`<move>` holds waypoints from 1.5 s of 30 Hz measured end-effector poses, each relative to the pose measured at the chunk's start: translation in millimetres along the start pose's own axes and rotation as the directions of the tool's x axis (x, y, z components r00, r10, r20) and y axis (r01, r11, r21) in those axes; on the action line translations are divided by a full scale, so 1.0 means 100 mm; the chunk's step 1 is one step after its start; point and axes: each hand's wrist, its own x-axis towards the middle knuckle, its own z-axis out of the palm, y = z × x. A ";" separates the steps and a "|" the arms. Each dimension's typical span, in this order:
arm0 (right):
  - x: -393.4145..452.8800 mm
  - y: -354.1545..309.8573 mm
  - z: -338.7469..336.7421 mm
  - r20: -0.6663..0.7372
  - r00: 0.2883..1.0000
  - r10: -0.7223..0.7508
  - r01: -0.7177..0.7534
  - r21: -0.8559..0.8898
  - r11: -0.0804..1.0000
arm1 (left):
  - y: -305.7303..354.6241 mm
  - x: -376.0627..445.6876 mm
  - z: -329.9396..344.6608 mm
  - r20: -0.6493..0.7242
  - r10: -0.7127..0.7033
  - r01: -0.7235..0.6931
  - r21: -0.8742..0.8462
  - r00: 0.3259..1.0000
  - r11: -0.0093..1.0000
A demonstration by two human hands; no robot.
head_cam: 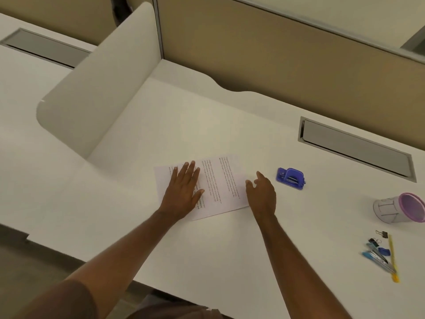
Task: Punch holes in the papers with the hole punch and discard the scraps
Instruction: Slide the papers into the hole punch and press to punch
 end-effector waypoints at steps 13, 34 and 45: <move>0.23 -0.15 0.13 -0.024 0.993 0.116 -0.117 -0.071 0.991 | -0.11 -0.01 0.24 0.002 0.002 -0.002 0.038 1.000 0.999; 0.28 -0.22 0.13 -0.060 0.998 0.006 -0.021 -0.241 0.970 | -0.11 -0.03 0.26 0.020 -0.012 0.011 0.046 1.000 0.999; 0.17 -0.25 0.17 -0.032 0.996 -0.088 0.064 -0.448 0.892 | -0.11 -0.03 0.26 0.026 -0.018 0.016 0.048 0.999 0.999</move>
